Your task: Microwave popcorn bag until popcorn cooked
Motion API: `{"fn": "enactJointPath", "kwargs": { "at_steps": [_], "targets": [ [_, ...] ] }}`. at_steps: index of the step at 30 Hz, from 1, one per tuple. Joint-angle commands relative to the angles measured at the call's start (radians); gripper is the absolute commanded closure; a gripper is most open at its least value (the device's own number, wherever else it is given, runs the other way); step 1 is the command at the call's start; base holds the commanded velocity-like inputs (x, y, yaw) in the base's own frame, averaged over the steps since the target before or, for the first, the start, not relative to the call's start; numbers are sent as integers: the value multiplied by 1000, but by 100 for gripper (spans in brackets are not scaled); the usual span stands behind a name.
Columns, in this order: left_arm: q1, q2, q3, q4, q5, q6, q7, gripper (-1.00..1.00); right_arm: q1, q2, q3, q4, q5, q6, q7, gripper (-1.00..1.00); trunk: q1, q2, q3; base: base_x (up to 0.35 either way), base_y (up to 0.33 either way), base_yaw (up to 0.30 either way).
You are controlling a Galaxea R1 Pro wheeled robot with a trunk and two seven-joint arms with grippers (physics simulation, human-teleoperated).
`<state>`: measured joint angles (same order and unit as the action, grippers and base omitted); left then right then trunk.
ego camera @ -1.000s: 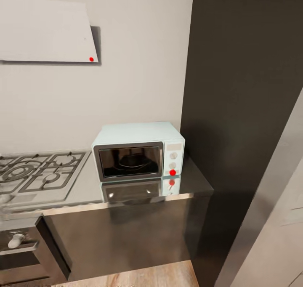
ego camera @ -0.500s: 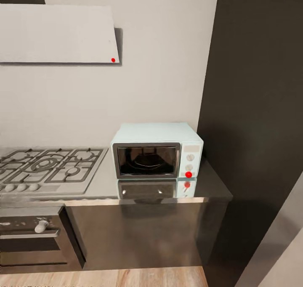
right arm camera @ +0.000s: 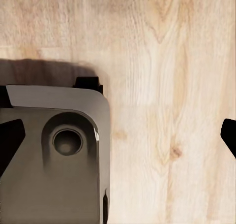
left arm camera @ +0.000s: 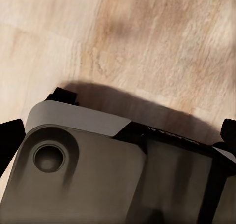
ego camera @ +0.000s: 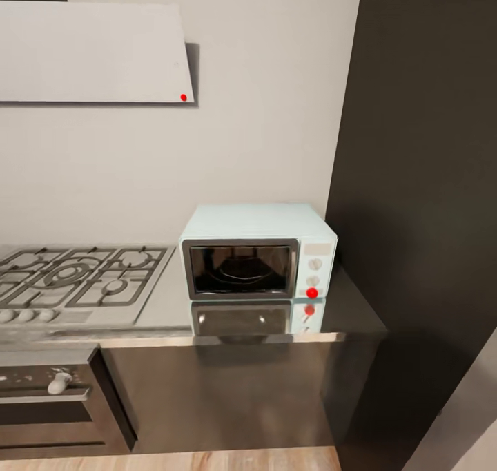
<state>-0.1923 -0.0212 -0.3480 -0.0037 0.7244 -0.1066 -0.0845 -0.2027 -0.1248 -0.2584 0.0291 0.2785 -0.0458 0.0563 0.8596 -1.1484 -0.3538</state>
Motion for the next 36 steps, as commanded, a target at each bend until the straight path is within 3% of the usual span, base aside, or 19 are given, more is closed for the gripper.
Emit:
{"fn": "enactJointPath", "kwargs": {
  "at_steps": [1,13,16,18,19,20,24,27,28,30,32,36],
  "targets": [
    [-1,0,-8,2,10,-4,-4,-100,-1,0,-9,3,8,-5,2,-100,1,-1,-1,311,0,0],
    [-1,1,-8,2,12,-7,-3,-100,-1,3,-8,3,14,-9,15,-100,1,-1,-1,67,0,0],
    [-1,0,-8,2,11,-9,-3,-100,-1,3,-8,0,85,-25,33,-100,1,-1,-1,0,0,0],
    [-1,0,-8,2,11,-10,-3,-100,-1,6,-9,-5,142,-50,138,-100,1,-1,-1,0,0,0],
    [-1,0,-8,2,10,-11,-4,-100,-1,6,-10,-11,148,-52,165,-100,1,-1,-1,0,0,0],
    [-1,0,-8,2,10,-11,-4,-100,-1,7,-11,-68,154,-51,197,-100,1,-1,-1,0,0,0],
    [-1,0,-8,2,10,-11,-3,-100,-1,32,-11,-264,158,-32,214,-100,1,-1,-1,0,0,0],
    [-1,0,-8,2,10,-11,-3,-100,-1,66,-11,-432,154,86,219,-100,1,-1,-1,0,0,0],
    [-1,0,-8,2,10,-11,-3,-100,-1,85,-11,-548,150,183,222,-100,1,-1,-1,0,0,0],
    [-1,-1,-9,2,10,-11,-3,-100,-1,107,-12,-713,146,308,245,-100,1,-1,-1,0,0,0],
    [-1,-1,-9,2,10,-11,-3,-100,-1,130,-12,-911,145,456,310,-100,1,-1,-1,0,0,0],
    [-1,-2,-9,2,10,-11,-3,-100,-1,140,-14,-1252,142,695,417,-100,1,-1,-1,0,0,0]
  ]
}}
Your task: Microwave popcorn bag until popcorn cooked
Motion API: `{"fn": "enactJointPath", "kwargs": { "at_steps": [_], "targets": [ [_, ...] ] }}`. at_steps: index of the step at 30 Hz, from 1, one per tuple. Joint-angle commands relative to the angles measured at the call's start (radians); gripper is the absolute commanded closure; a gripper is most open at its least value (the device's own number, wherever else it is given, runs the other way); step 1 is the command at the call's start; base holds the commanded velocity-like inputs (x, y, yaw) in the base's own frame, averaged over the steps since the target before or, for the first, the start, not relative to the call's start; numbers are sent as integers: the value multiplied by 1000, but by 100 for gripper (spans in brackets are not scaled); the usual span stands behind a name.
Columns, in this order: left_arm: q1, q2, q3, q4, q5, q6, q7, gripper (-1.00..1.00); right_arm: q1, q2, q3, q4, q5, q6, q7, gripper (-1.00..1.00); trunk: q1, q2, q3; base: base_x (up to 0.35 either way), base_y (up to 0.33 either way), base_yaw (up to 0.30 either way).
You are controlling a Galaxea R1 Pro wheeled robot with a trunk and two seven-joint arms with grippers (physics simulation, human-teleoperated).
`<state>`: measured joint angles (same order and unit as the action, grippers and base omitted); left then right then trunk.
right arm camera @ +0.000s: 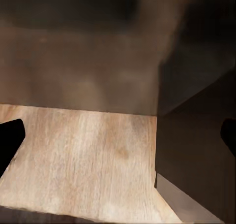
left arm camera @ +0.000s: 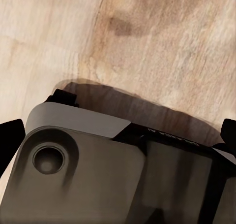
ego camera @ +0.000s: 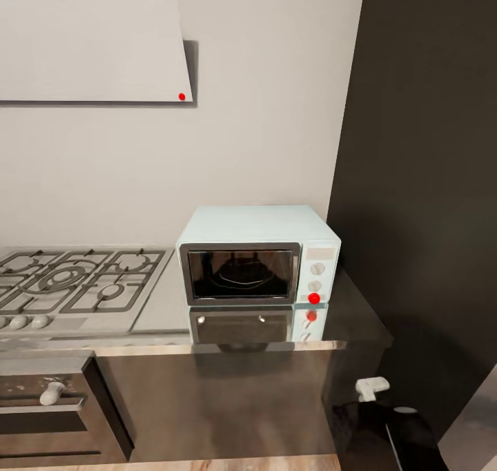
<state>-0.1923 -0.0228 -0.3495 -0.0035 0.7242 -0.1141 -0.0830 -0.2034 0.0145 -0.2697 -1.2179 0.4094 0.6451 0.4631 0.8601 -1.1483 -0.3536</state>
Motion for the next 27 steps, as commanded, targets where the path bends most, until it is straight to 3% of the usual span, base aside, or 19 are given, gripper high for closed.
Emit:
{"fn": "enactJointPath", "kwargs": {
  "at_steps": [1,5,8,13,15,16,18,19,22,24,27],
  "targets": [
    [-1,0,-8,2,11,-4,-4,-100,-1,2,-3,-50,11,29,14,-100,0,-1,-1,-17,0,0],
    [-1,-2,-8,2,11,-3,-4,-100,-1,10,1,-221,11,138,22,-100,0,-1,-1,-213,0,0],
    [-1,-3,-8,2,11,-3,-4,-100,-1,40,2,-265,11,154,22,-100,0,-1,-1,-325,0,0],
    [-1,-3,-8,2,11,-2,-4,-100,2,59,21,-327,12,142,16,-100,0,-1,-1,-315,0,0],
    [-1,-3,-8,2,10,-2,-5,-100,-17,107,24,-338,12,128,12,-100,0,-1,-1,-75,0,0],
    [-1,-3,-8,2,10,-2,-5,-100,-65,135,25,-340,12,126,6,-100,0,-1,-1,-21,0,0],
    [-1,-3,-8,2,9,-2,-6,-100,-124,148,25,-340,12,129,-5,-100,0,-1,-1,-11,0,0],
    [-1,-3,-8,2,9,-2,-6,-100,-189,158,26,-339,12,134,-16,-100,0,-1,-1,-3,0,0],
    [-1,-3,-8,2,9,-2,-6,-100,-305,160,32,-322,13,138,-73,-100,0,-1,-1,-1,0,0],
    [-1,-3,-8,2,9,-1,-6,-100,-376,160,88,-284,10,138,-136,-100,0,-1,-1,0,0,0],
    [-1,-3,-8,2,9,-2,-6,-100,-459,160,124,-202,7,130,-216,-100,0,-1,-1,0,0,0]
  ]
}}
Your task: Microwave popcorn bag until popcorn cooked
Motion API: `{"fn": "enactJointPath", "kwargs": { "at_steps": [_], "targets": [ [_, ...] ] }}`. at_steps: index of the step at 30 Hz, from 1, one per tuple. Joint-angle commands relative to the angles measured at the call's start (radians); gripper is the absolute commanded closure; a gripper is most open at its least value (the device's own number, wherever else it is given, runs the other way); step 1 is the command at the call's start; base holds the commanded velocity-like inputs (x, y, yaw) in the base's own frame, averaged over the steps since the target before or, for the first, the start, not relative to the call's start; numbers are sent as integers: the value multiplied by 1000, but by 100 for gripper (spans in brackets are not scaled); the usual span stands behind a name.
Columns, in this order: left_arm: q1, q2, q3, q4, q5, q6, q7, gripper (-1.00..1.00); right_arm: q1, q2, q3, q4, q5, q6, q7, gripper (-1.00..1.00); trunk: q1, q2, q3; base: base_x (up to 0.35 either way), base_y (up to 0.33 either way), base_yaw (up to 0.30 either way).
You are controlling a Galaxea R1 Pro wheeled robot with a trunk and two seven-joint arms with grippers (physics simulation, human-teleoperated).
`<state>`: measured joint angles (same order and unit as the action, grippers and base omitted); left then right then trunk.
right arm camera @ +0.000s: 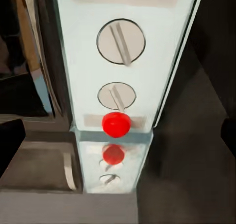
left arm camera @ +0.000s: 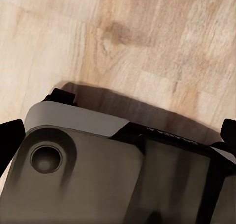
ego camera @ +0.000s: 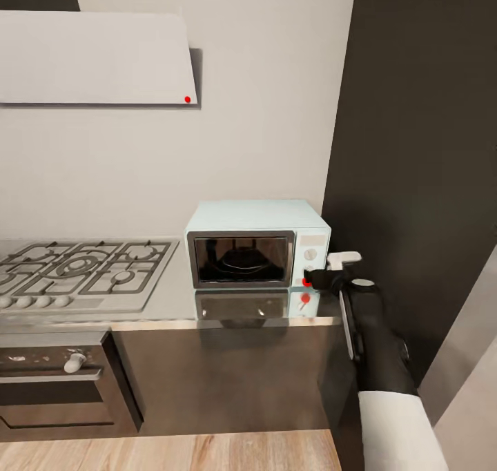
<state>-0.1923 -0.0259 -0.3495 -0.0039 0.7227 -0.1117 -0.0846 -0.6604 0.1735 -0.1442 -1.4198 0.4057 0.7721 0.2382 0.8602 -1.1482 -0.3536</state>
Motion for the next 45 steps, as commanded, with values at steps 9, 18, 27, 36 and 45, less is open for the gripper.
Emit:
{"fn": "enactJointPath", "kwargs": {
  "at_steps": [9,18,27,36,45],
  "targets": [
    [-1,1,-8,2,11,-5,-4,-100,-48,1,-6,324,-87,-290,-106,-100,0,-1,-1,0,0,0],
    [-1,3,-7,1,12,-5,-3,-100,-53,1,-8,373,-130,-305,-109,-100,0,-1,-1,0,0,0],
    [-1,1,-8,1,11,-6,-3,-100,-52,1,-100,399,-132,-307,-108,-100,0,-1,-1,0,0,0],
    [-1,3,-8,1,12,-6,-3,-100,-51,1,-133,497,-119,-419,-105,-100,0,-1,-1,0,0,0],
    [-1,3,-7,1,18,-6,-3,-100,-51,-6,-133,504,-122,-425,-105,-100,0,-1,-1,-98,0,0]
  ]
}}
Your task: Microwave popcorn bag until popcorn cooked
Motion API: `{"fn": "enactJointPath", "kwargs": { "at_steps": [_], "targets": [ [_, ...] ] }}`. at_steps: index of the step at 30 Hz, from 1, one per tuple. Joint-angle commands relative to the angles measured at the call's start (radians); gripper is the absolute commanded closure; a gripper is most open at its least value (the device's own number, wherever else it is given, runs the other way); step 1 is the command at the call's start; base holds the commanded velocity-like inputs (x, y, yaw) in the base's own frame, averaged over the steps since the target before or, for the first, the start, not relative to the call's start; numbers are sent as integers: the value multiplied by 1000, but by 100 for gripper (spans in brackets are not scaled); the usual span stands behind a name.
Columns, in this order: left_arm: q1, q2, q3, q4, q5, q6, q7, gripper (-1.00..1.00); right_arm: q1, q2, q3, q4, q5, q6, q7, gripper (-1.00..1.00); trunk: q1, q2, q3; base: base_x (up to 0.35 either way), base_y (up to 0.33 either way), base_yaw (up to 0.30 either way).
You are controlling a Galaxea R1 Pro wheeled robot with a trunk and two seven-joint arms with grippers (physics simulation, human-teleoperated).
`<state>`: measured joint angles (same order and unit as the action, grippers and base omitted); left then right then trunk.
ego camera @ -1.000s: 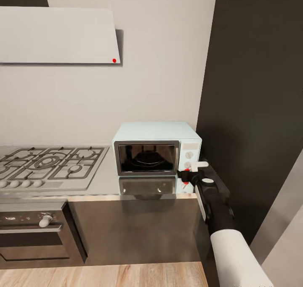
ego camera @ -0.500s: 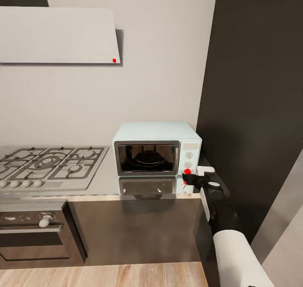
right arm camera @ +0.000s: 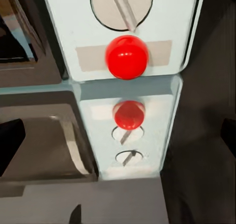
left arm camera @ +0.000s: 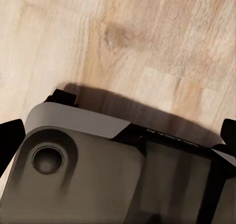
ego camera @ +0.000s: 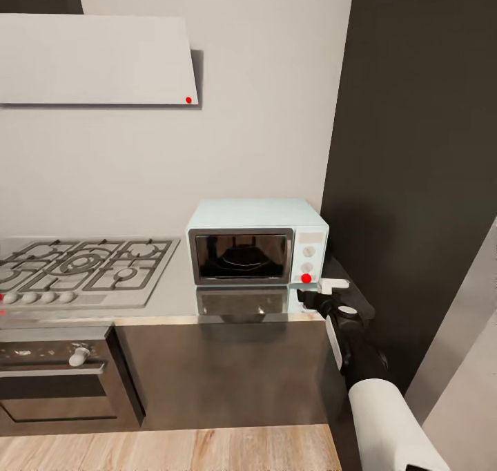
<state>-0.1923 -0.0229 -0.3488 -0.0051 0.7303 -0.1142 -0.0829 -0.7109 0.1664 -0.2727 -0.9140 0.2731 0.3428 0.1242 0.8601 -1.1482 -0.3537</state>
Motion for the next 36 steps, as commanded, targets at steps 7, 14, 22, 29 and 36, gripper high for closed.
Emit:
{"fn": "enactJointPath", "kwargs": {
  "at_steps": [7,14,22,29,36],
  "targets": [
    [-1,2,-9,2,6,-5,-5,-100,-1,-20,-5,-2,10,4,9,-100,0,-1,-1,-1,-100,0],
    [-1,1,-9,2,12,-5,-5,-100,-1,-18,-3,-2,14,4,7,-100,0,-1,-1,0,-19,0],
    [-1,0,-7,2,15,-5,-3,-100,-1,-13,-1,-2,11,4,5,-100,0,-1,-1,0,0,0],
    [-1,0,-6,2,7,-5,-4,-100,-1,-10,1,-1,11,4,2,-100,0,-1,-1,57,0,0],
    [-1,0,-6,2,13,-5,-4,-100,-1,-10,0,0,9,4,5,-100,0,-1,-1,43,0,0]
  ]
}}
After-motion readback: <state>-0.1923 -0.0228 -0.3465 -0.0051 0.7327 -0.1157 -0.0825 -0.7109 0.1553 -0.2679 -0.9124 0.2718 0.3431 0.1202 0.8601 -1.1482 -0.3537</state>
